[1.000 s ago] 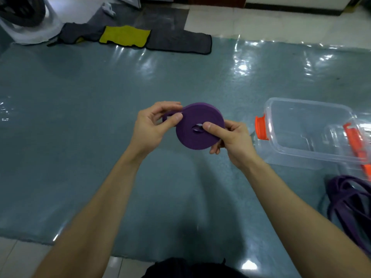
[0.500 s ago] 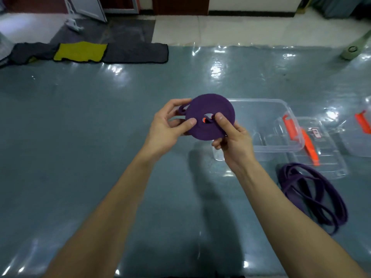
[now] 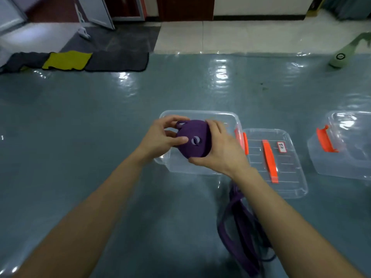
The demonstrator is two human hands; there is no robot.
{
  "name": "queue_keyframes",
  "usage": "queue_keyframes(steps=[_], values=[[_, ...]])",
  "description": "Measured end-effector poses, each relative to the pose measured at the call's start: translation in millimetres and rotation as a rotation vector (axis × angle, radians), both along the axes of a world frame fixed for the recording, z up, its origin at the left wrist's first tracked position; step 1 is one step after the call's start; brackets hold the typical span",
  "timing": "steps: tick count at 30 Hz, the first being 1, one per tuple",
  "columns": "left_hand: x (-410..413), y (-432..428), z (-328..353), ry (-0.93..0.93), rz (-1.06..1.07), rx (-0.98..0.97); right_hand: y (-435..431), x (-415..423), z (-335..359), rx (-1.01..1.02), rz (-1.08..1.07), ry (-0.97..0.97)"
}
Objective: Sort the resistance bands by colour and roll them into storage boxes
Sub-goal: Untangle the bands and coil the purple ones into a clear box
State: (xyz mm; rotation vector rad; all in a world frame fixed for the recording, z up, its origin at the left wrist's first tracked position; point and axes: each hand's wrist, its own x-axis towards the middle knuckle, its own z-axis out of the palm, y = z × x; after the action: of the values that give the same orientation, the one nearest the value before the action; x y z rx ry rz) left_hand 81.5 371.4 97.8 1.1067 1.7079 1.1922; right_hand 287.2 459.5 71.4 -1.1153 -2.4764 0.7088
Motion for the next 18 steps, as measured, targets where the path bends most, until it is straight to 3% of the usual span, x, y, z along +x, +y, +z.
queue_keyframes(steps=[6,13,18], values=[[-14.2,37.2,-23.9,-0.066,0.005,-0.106,28.0,-12.1,-9.6,0.128,0.041,-0.208],[-19.2,76.6,-80.3,-0.199,0.055,-0.289,60.2,-41.6,-36.3,0.074,0.076,-0.444],[-8.5,91.6,-122.6,-0.035,0.127,-0.399,68.1,-58.0,-67.1,-0.006,0.098,-0.588]])
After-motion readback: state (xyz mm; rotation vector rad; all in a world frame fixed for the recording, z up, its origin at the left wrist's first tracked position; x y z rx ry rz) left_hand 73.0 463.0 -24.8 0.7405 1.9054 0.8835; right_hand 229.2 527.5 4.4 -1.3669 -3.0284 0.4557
